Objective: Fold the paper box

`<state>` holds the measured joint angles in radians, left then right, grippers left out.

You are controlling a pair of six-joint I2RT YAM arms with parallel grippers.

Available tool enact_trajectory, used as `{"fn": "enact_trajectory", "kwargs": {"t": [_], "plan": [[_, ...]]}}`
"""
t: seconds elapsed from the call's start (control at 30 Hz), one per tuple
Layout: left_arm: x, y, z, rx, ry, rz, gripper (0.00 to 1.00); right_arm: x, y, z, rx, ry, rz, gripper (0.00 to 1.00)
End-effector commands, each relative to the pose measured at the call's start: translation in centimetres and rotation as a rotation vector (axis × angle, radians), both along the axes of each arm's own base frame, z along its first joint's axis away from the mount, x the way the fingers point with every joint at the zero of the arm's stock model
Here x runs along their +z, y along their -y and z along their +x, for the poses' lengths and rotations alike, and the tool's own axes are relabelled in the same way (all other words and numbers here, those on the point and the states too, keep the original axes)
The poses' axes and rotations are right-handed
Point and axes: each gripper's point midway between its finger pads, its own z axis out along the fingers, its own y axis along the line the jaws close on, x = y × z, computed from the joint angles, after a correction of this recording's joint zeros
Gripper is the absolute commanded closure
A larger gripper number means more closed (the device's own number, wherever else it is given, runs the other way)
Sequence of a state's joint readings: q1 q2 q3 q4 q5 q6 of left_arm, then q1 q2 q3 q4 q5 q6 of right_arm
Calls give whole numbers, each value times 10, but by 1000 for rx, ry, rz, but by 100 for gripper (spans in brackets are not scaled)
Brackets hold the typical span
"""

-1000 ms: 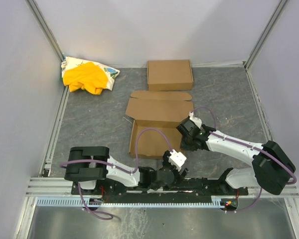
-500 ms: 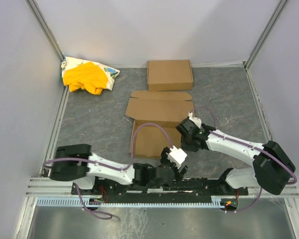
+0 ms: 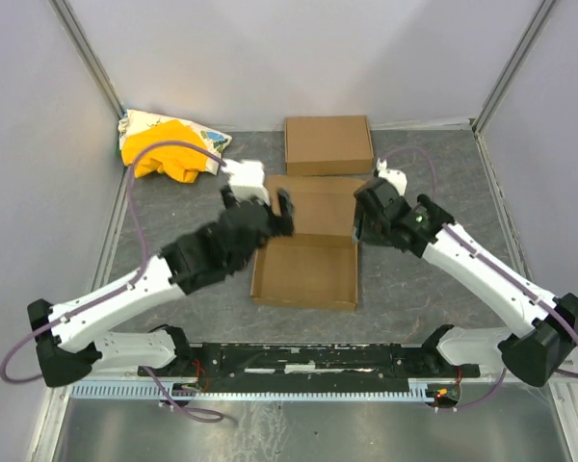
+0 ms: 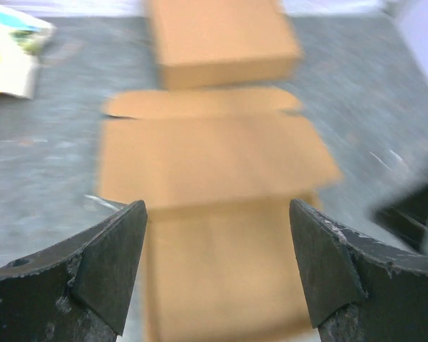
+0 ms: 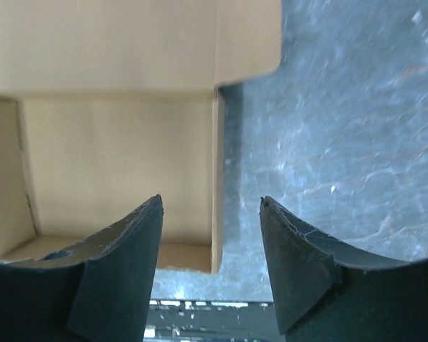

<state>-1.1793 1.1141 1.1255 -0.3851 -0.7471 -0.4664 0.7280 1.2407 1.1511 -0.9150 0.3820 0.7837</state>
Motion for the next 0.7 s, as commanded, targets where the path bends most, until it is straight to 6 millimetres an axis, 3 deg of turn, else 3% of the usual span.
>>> {"fn": "enact_trajectory", "kwargs": {"t": [0.0, 0.07, 0.1, 0.17, 0.3, 0.4, 0.47, 0.53, 0.67], "plan": [[9, -50, 57, 93, -51, 77, 12, 44, 13, 34, 23, 34, -22, 35], [14, -55, 86, 100, -100, 52, 11, 61, 16, 56, 28, 36, 5, 35], [18, -64, 103, 126, -114, 46, 10, 79, 17, 69, 25, 60, 24, 34], [9, -70, 132, 147, -160, 65, 10, 91, 23, 91, 24, 50, 50, 34], [-32, -129, 191, 258, -312, 5, 9, 86, 43, 132, -4, 4, 155, 32], [-84, -170, 213, 322, -419, -45, 10, 59, 61, 156, -30, -46, 194, 30], [-112, -185, 216, 337, -481, -42, 11, 31, 69, 164, -41, -116, 202, 31], [-137, -183, 214, 309, -532, -26, 12, 3, 63, 167, -14, -181, 230, 31], [-169, -164, 212, 220, -595, -59, 14, -40, 56, 167, 17, -257, 253, 30]]}}
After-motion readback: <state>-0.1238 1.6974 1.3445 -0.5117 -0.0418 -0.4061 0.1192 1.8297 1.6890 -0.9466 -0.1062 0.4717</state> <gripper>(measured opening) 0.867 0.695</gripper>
